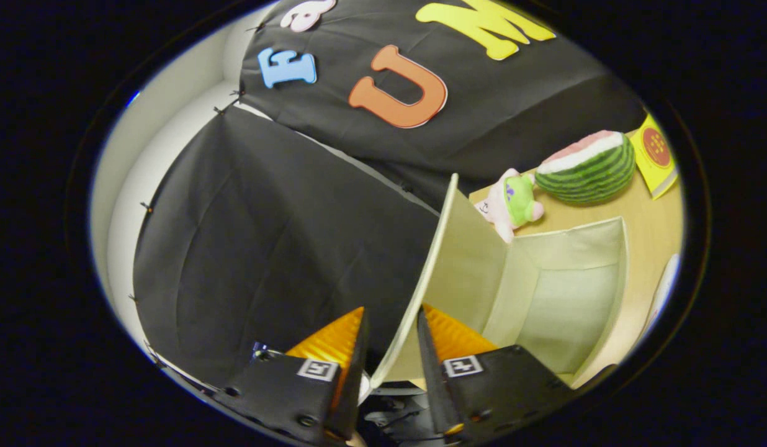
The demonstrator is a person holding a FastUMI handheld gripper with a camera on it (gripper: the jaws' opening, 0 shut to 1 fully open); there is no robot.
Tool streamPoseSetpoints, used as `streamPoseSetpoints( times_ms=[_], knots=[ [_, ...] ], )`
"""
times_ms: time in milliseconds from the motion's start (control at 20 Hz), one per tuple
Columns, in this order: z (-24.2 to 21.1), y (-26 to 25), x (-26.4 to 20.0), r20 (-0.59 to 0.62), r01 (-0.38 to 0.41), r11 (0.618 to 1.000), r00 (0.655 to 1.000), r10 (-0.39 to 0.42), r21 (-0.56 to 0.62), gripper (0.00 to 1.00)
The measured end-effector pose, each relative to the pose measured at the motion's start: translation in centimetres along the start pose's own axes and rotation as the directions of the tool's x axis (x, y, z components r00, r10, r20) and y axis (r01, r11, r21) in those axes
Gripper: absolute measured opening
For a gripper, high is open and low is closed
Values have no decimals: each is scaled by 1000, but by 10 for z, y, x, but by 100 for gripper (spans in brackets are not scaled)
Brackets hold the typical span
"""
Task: Open the storage box then place both shoes into the box .Put the left shoe in first, then the right shoe, with the right side of both shoes facing outward in a uniform manner.
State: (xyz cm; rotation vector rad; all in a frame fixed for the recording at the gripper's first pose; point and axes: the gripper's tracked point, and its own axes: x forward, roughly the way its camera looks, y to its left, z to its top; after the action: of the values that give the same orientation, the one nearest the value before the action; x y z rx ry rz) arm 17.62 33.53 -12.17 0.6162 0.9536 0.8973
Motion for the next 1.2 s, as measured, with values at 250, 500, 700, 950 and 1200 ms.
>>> streamPoseSetpoints(
  times_ms=[250, 500, 700, 950, 1200],
  knots=[
    [-21, 6, 0, -24, 3, 998, 1000, -5, -61, 100],
    [-27, -29, -22, -10, 132, 984, 991, -134, -120, 100],
    [-41, -80, -52, 4, 243, 953, 969, -246, -183, 100],
    [-61, -157, -91, -31, 374, 905, 921, -387, -202, 100],
    [-75, -218, -131, -63, 463, 873, 877, -476, -155, 100]
  ],
)
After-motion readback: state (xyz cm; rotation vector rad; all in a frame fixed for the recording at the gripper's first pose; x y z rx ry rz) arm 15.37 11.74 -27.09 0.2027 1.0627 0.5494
